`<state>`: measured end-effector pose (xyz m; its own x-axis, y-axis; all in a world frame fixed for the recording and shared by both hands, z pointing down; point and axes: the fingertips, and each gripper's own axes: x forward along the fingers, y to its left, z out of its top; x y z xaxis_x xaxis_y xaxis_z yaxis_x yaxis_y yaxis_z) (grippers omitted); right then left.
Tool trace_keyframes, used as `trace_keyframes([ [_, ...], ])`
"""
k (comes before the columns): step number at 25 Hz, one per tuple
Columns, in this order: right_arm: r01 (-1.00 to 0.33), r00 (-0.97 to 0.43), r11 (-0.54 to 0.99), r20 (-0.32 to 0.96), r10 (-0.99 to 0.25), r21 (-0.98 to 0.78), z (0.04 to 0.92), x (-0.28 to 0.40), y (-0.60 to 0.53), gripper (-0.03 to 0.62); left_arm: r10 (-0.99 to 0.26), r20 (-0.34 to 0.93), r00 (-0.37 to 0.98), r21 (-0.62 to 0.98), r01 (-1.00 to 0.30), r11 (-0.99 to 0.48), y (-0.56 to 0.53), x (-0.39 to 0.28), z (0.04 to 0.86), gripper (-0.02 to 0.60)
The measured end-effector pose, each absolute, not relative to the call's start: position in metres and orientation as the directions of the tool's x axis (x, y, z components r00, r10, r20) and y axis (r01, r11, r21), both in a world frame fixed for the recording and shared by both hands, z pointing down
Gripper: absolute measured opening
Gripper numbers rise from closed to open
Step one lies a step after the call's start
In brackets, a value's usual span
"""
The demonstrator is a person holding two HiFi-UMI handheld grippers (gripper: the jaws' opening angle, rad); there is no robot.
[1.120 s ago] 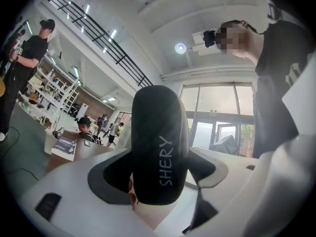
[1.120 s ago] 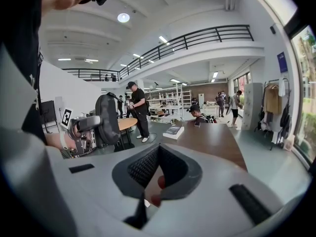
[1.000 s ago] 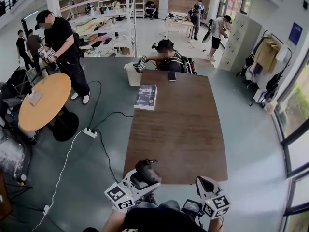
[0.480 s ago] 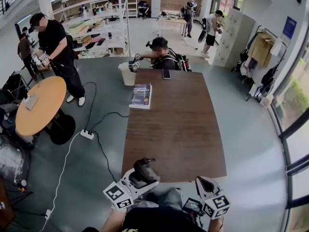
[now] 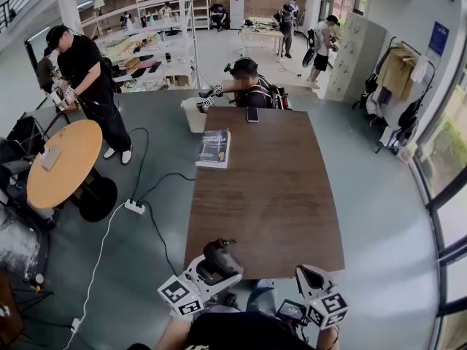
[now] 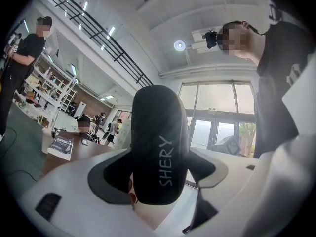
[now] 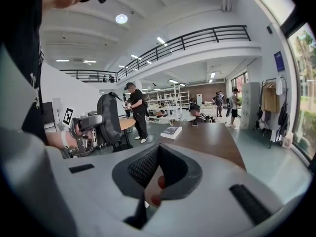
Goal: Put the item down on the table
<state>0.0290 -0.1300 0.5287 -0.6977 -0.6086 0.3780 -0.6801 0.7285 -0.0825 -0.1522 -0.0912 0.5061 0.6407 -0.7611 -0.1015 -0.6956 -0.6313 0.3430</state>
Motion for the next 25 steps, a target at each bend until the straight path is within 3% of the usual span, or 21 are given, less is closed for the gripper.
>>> trace_keyframes([
  [25,-0.720,-0.667,0.687,0.370,-0.646,-0.098,0.531,0.064,-0.192,-0.015,-0.709,-0.072,0.702,0.317,-0.658,-0.683,-0.163,-0.113,0.504,0.342],
])
